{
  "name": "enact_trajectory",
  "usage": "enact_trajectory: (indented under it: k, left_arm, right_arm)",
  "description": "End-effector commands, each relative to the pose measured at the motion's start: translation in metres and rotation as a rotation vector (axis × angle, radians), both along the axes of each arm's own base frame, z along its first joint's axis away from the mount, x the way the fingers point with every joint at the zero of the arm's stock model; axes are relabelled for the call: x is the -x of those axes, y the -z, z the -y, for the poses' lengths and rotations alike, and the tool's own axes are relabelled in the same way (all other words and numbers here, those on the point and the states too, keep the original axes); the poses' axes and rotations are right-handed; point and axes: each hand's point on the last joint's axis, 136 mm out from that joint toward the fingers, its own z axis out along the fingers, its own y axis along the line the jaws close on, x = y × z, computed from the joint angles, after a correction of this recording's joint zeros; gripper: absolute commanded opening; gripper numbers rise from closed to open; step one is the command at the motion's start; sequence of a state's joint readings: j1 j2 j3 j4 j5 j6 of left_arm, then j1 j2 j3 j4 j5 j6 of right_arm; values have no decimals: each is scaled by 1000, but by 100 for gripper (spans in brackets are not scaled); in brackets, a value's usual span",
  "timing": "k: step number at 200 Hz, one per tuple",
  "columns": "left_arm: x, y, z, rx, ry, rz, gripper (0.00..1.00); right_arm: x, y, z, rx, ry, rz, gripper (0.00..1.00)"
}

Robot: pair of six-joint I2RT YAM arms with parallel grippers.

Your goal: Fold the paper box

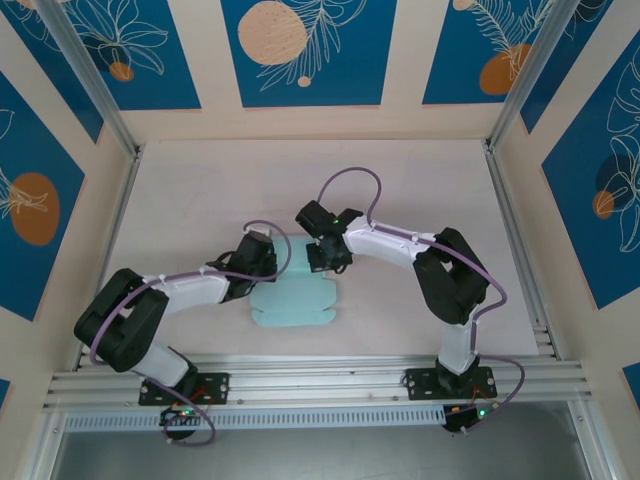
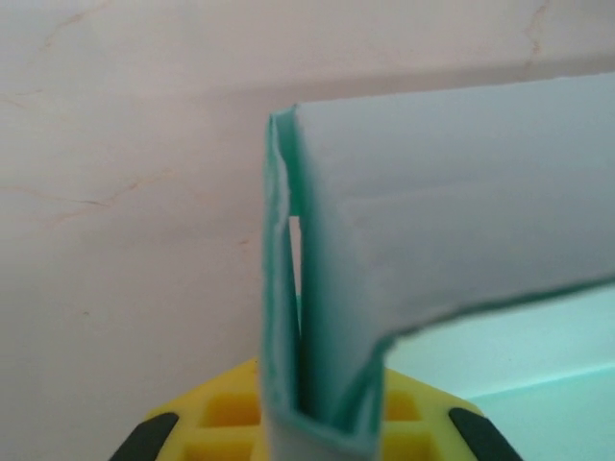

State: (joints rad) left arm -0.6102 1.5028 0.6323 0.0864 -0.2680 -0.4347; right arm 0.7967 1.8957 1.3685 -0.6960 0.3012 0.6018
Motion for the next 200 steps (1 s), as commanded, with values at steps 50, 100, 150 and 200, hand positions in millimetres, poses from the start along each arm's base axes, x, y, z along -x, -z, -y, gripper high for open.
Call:
enact_trajectory:
  k: [50,100,150,200]
  left_arm:
    - [9,23,-49,-292,-119,-70,0]
    - [12,31,-36,-253,-98,-138,0]
    - [19,32,-32,-284,-85,-250,0]
    - [14,27,-36,-294,-121,-265,0]
  right_arm:
    - [16,15,0,-2,-14,-97,0]
    - [8,23,2,58,-7,-75,8]
    - [-14,26,17,210,0,5,18]
    - [-38,24,40,423,59,105,15]
